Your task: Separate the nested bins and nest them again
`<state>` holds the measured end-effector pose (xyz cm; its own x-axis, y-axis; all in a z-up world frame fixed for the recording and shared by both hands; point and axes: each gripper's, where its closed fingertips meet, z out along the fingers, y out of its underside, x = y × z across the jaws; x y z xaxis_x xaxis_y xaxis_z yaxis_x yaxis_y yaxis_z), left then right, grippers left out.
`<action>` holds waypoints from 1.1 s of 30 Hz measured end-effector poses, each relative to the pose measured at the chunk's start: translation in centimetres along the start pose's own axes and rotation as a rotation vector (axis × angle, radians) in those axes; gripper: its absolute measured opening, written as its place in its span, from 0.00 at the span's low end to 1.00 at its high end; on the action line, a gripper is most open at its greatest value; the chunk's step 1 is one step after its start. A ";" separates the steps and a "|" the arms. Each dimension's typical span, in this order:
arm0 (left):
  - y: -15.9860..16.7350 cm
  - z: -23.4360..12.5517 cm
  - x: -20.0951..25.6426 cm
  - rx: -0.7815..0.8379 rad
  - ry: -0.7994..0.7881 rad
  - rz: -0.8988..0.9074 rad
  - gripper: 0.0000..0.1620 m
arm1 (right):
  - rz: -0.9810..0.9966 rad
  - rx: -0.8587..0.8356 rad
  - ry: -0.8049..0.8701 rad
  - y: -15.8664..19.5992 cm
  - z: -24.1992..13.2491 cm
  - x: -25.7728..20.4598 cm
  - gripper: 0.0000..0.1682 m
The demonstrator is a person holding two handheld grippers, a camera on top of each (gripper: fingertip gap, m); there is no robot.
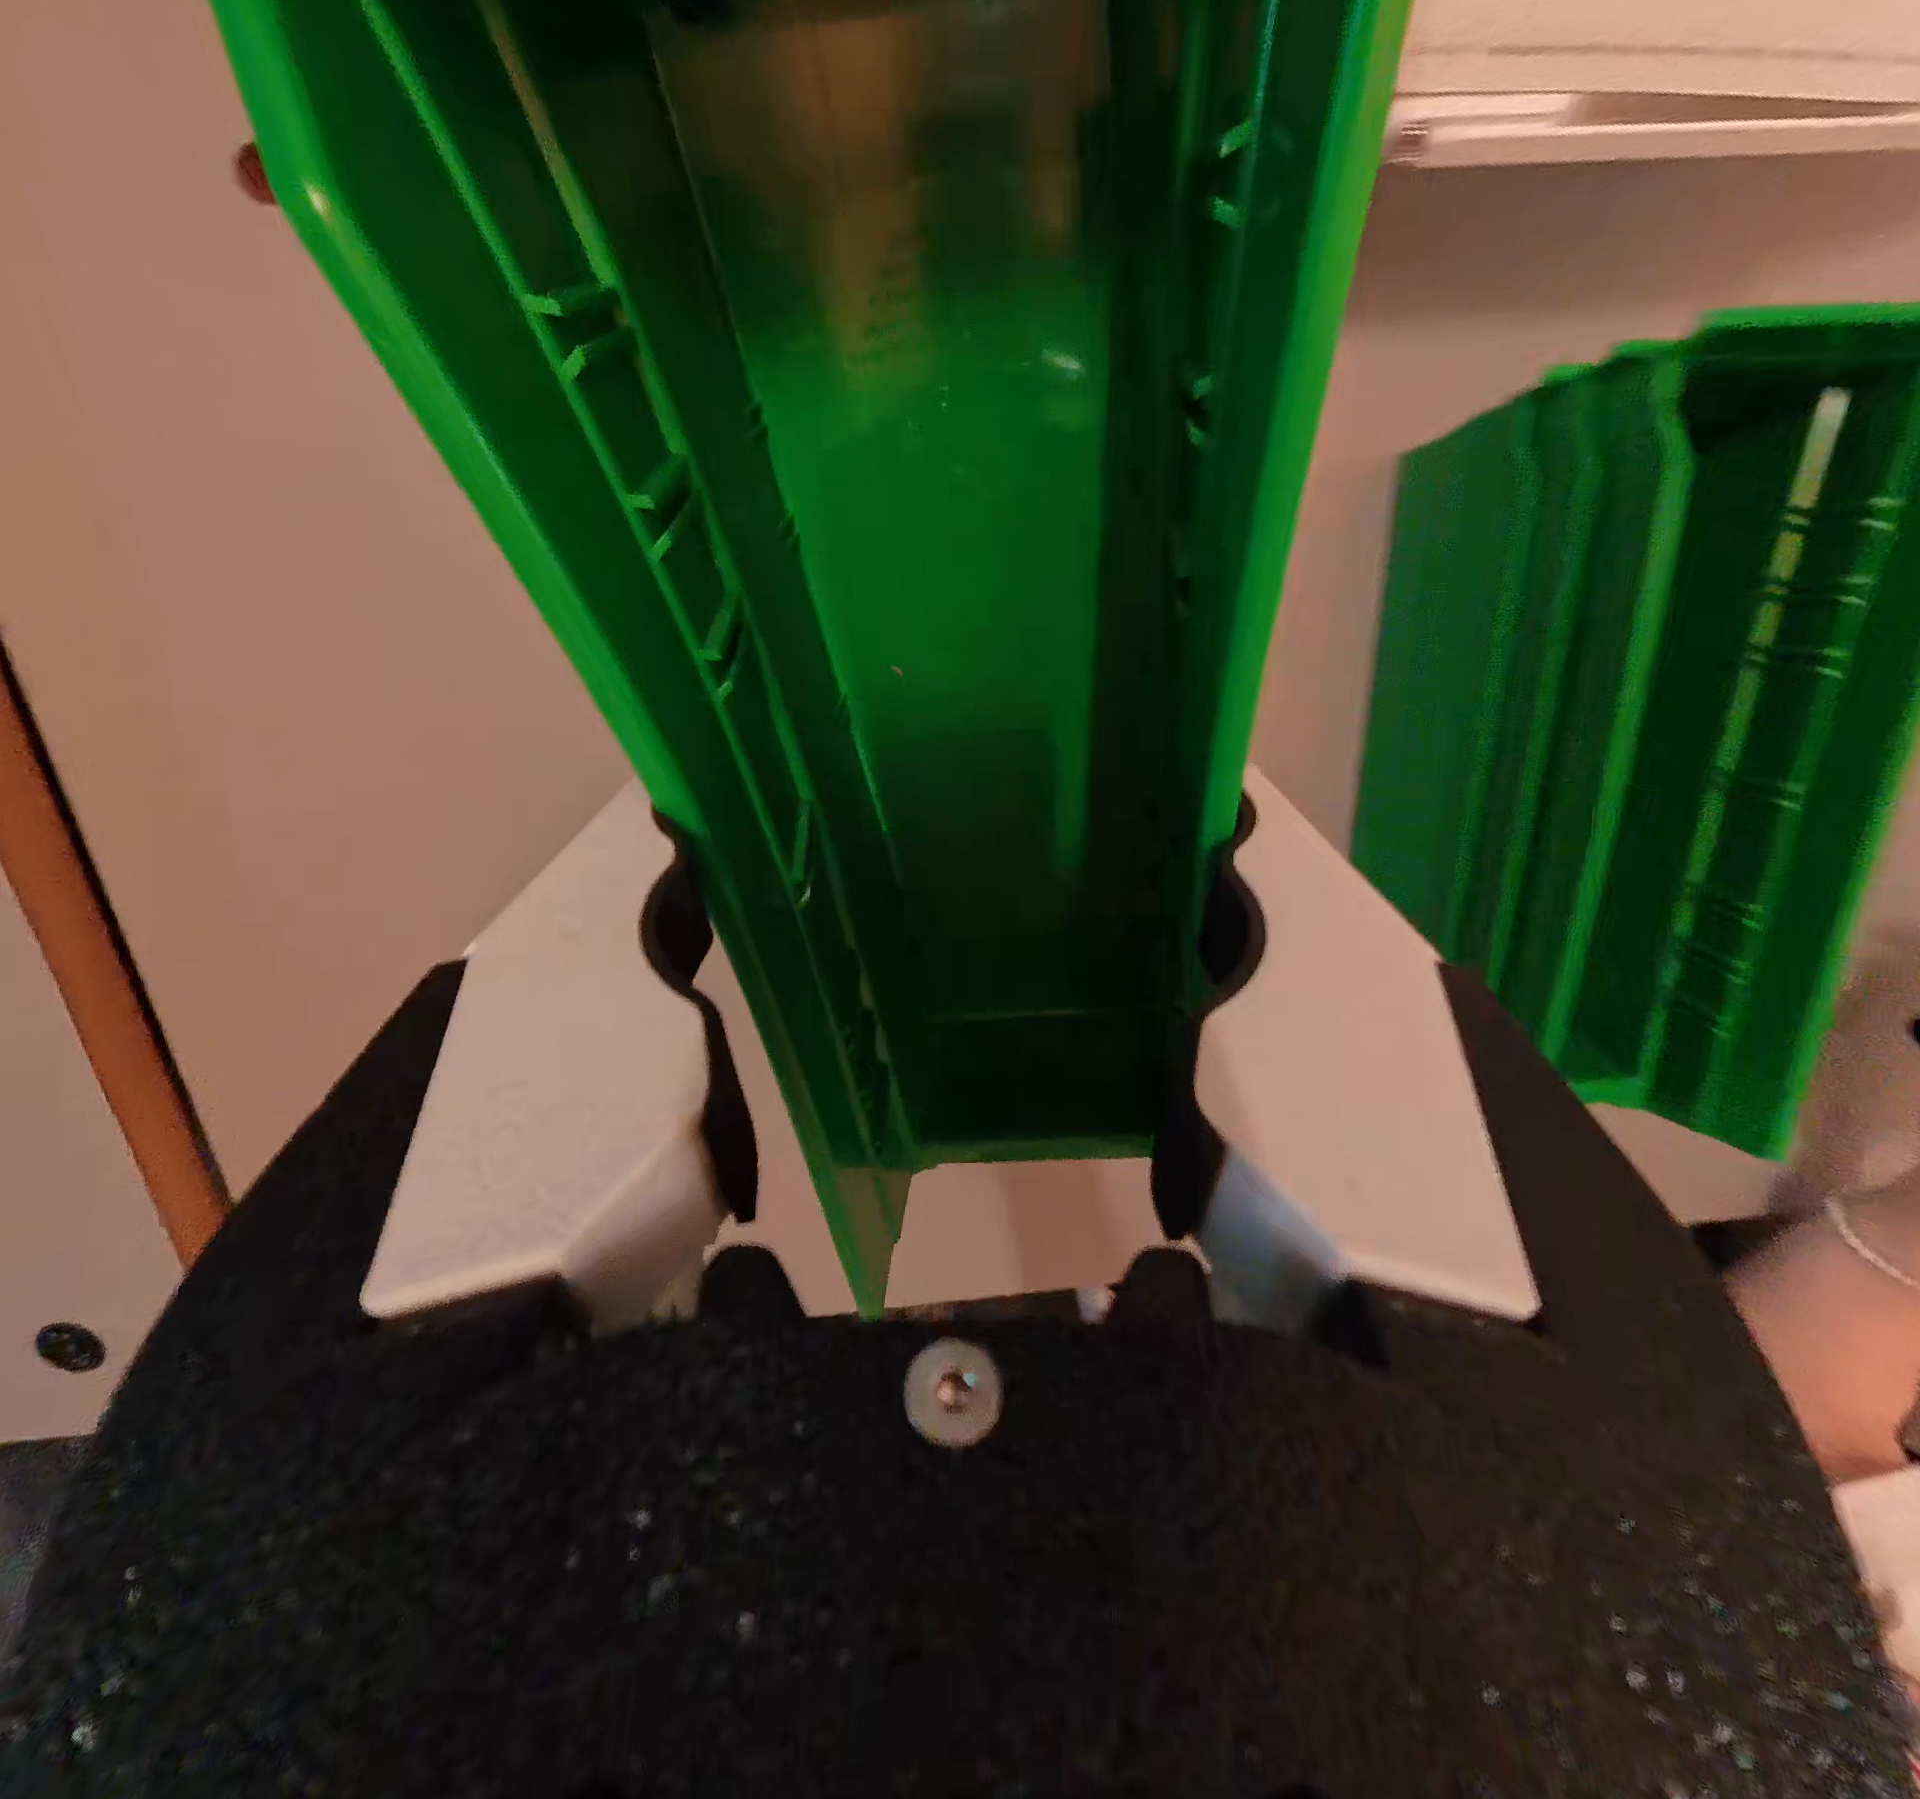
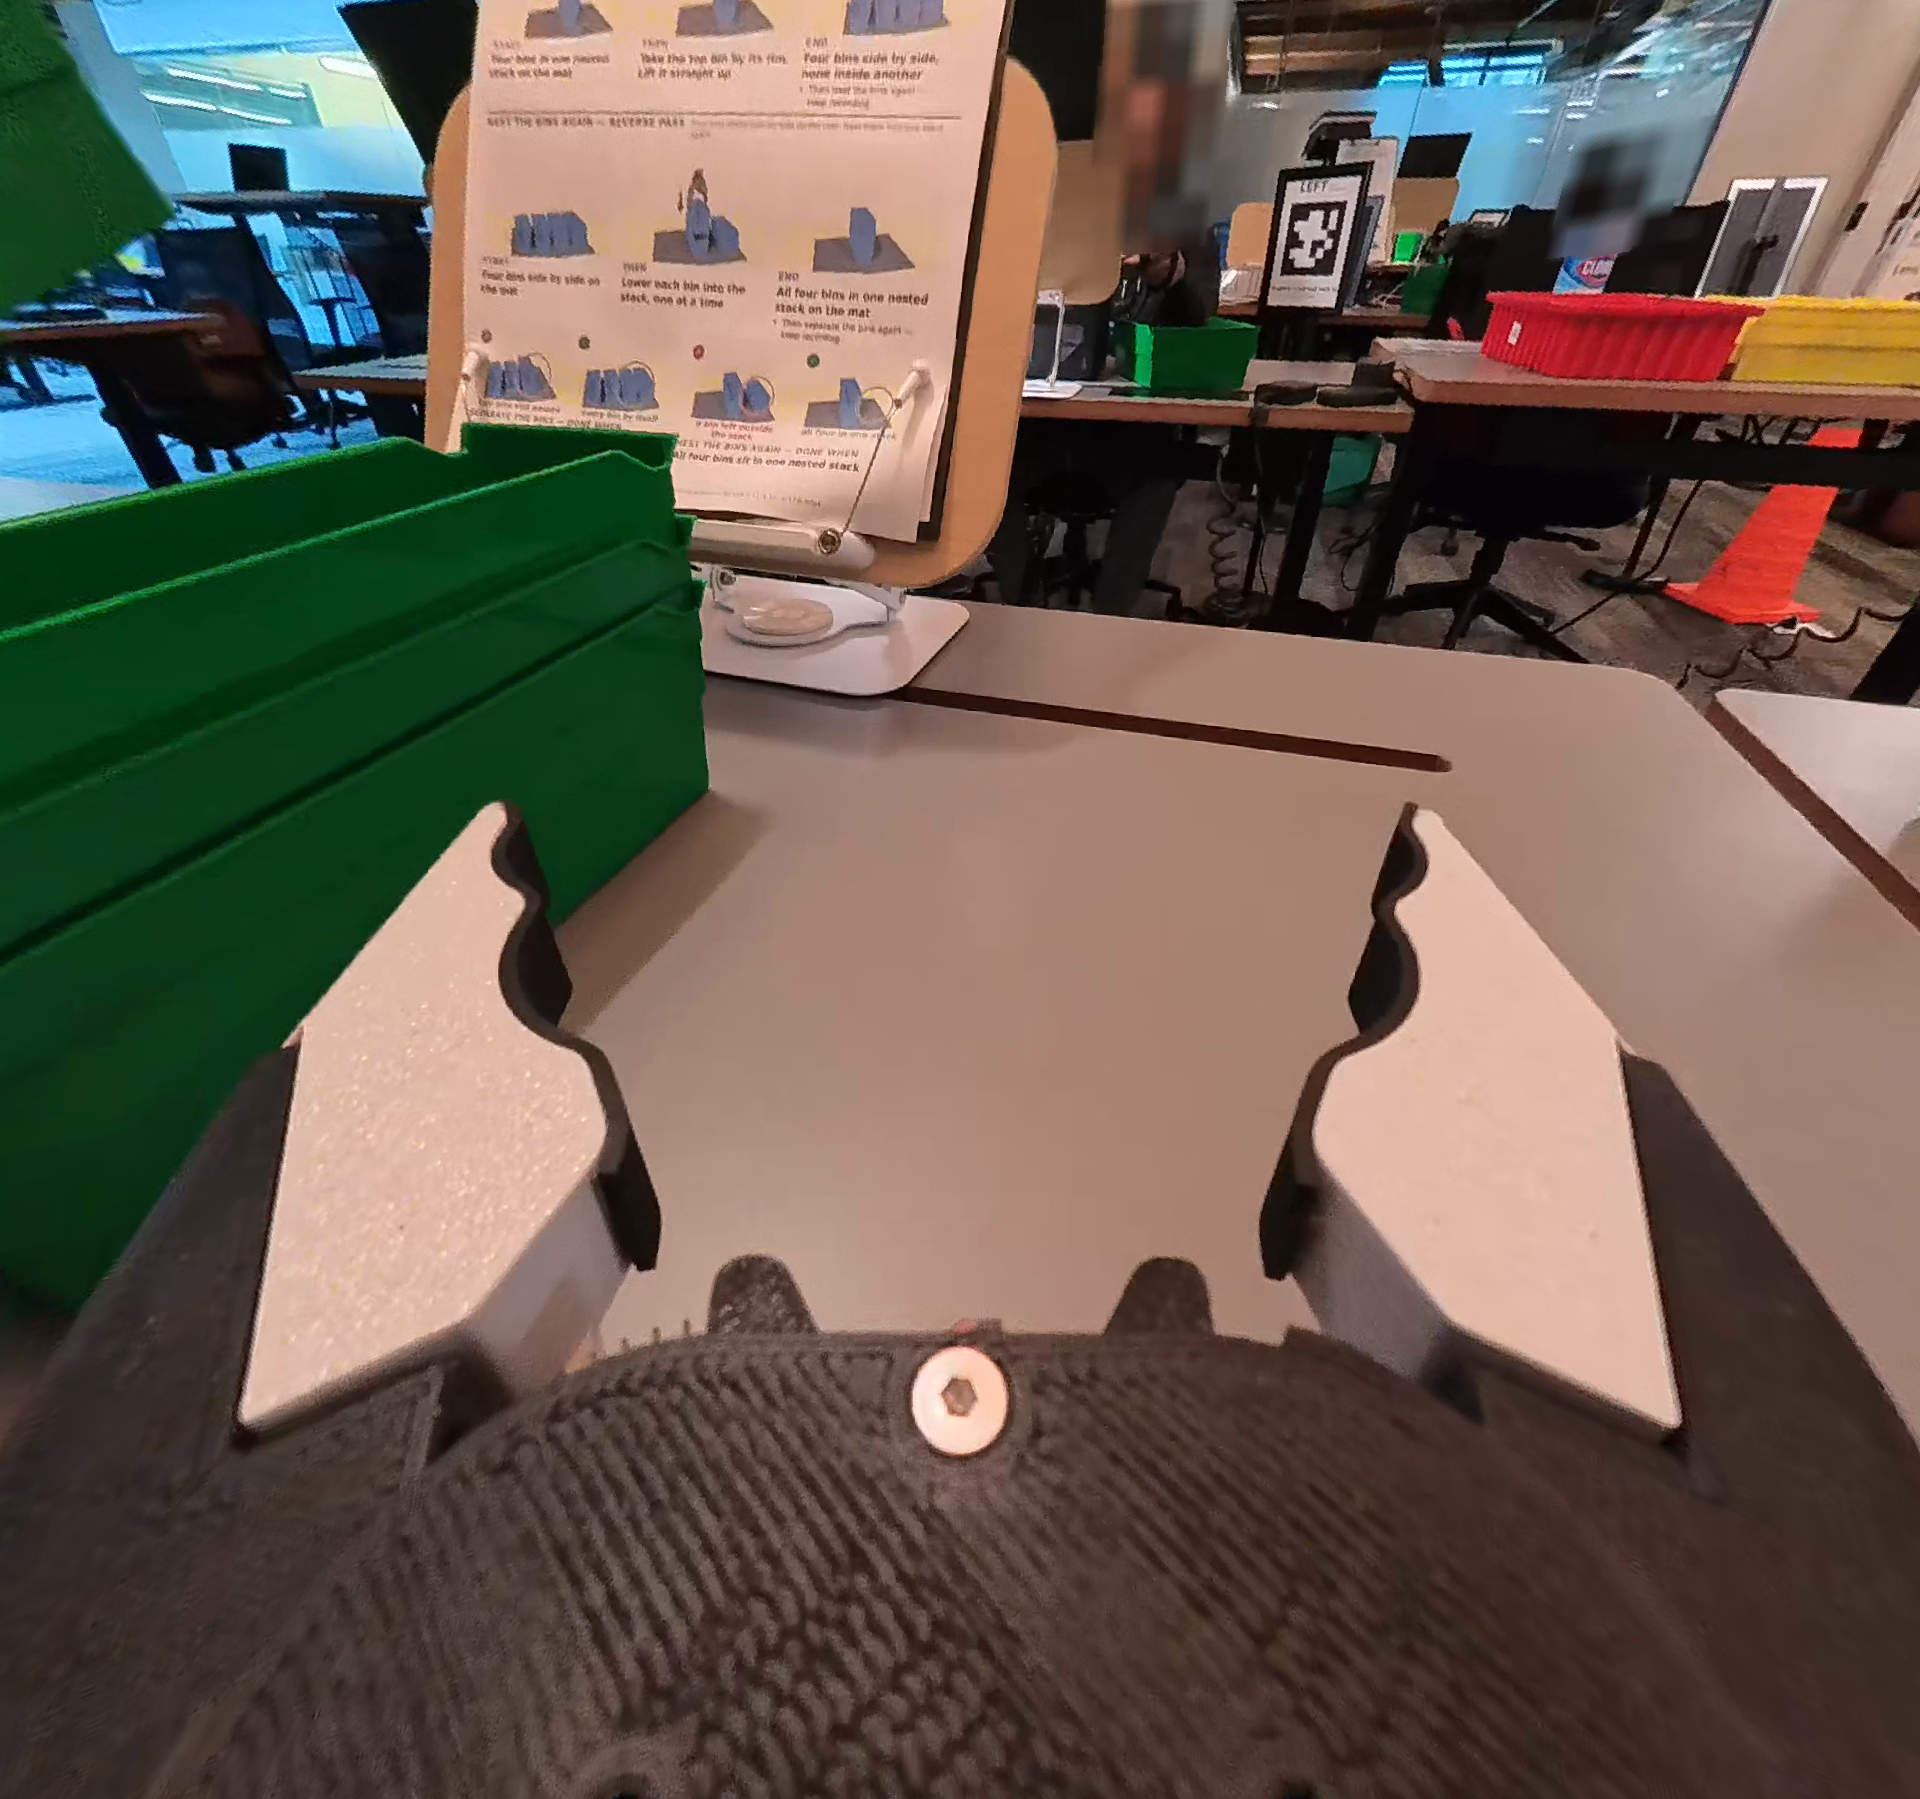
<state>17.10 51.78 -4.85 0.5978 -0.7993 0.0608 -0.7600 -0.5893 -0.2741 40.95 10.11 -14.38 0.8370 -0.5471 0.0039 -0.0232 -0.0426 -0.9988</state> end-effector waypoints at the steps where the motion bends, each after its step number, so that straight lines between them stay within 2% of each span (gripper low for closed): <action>1: 0.0 -0.7 1.7 0.000 0.014 0.012 0.59 | 0.005 -0.001 0.000 0.0 -0.1 0.1 0.91; 8: 0.2 -3.7 13.2 0.001 0.079 0.091 0.58 | 0.087 0.024 -0.031 -1.2 -0.7 0.1 0.90; 15: 2.1 -3.6 20.5 -0.024 0.089 0.112 0.58 | 0.084 0.045 -0.024 -2.2 -1.3 0.4 0.90; 24: 3.1 -1.6 24.8 -0.039 0.030 0.119 0.58 | 0.100 0.043 -0.014 -2.2 -1.5 1.2 0.89; 33: 3.0 1.3 24.7 -0.022 -0.065 0.125 0.58 | 0.128 0.043 0.009 -1.8 -1.5 2.7 0.89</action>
<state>29.91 30.47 -5.38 0.5131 -0.8576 -0.0346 -0.8344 -0.4890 -0.2542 42.42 7.45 -12.49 0.8238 -0.5533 -0.1231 -0.1057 0.0634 -0.9924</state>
